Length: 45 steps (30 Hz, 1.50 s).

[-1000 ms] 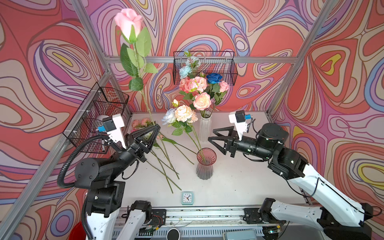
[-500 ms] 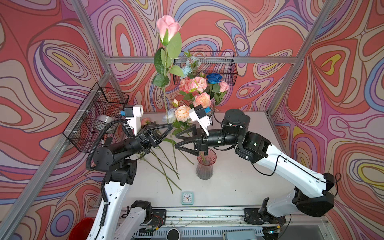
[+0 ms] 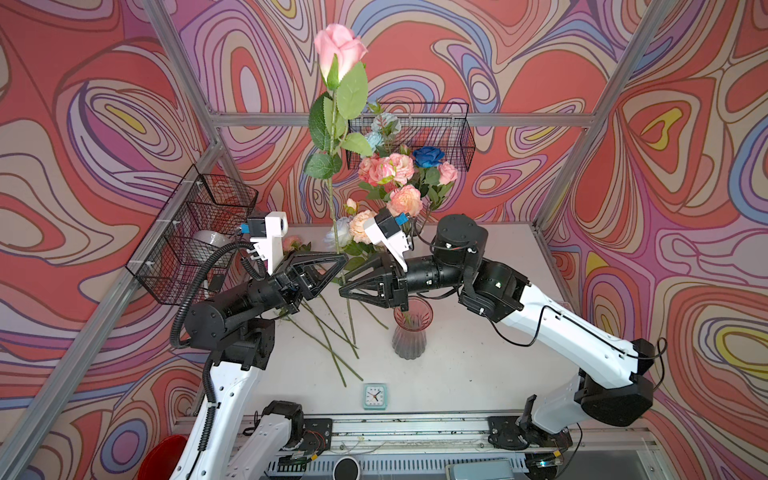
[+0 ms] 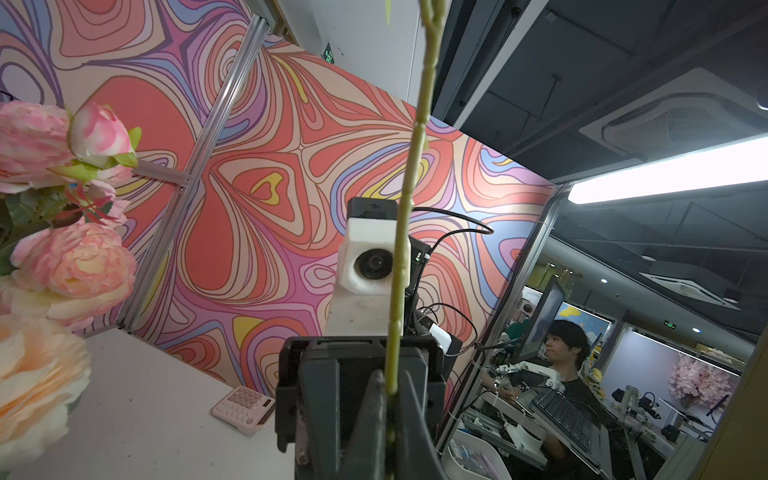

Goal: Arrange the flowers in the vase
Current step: 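Grasp the pink rose stem with the right gripper below the left gripper, then open the left gripper to release the stem while the right lifts the rose, then lower the pink rose stem into the pink glass vase with the right gripper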

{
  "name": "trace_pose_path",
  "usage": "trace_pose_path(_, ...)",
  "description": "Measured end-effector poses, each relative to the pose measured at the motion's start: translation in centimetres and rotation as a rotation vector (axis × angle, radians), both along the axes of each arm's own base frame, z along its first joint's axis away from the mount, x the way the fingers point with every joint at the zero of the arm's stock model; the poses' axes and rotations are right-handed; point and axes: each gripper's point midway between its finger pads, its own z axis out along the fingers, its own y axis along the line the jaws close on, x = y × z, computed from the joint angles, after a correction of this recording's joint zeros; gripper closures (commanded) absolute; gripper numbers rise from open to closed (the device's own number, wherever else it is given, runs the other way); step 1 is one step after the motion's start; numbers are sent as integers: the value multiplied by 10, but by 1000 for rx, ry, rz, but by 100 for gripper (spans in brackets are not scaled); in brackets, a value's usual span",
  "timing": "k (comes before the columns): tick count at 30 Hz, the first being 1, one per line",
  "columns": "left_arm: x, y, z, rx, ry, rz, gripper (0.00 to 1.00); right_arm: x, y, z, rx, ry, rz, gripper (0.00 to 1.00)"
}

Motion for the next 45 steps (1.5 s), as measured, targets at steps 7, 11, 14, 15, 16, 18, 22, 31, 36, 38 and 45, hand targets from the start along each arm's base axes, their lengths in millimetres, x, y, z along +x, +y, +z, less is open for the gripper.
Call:
trace_pose_path(7, 3, -2, 1, -16, 12, -4, 12, -1, -2, -6, 1, 2, -21, 100)
trace_pose_path(11, 4, 0, -1, -20, 26, 36, 0, 0, -19, -11, -5, -15, -99, 100)
trace_pose_path(14, 1, 5, -1, -22, 17, 93, 0, 2, -44, -5, 9, -57, -203, 100)
trace_pose_path(15, -1, 7, -2, -21, 15, 123, 0, 2, -56, -2, 17, -76, -247, 100)
trace_pose_path(16, -3, 10, -3, -19, 10, 151, 0, 3, -65, 1, 25, -92, -285, 100)
trace_pose_path(18, -4, 18, -7, -18, 11, 246, 0, 6, -91, 8, 46, -133, -387, 100)
trace_pose_path(22, -8, 43, -17, -27, 16, 467, 0, 20, -130, 10, 59, -197, -587, 100)
trace_pose_path(31, 30, 79, -114, 92, 263, 773, 2, 82, -148, -73, -109, -288, -925, 100)
trace_pose_path(36, 42, 81, -154, 172, 380, 802, 3, 114, -148, -98, -152, -284, -989, 100)
trace_pose_path(38, 44, 82, -161, 184, 399, 809, 3, 126, -151, -106, -151, -264, -1009, 100)
trace_pose_path(45, 55, 84, -198, 231, 497, 827, 4, 135, -137, -158, -224, -168, -968, 100)
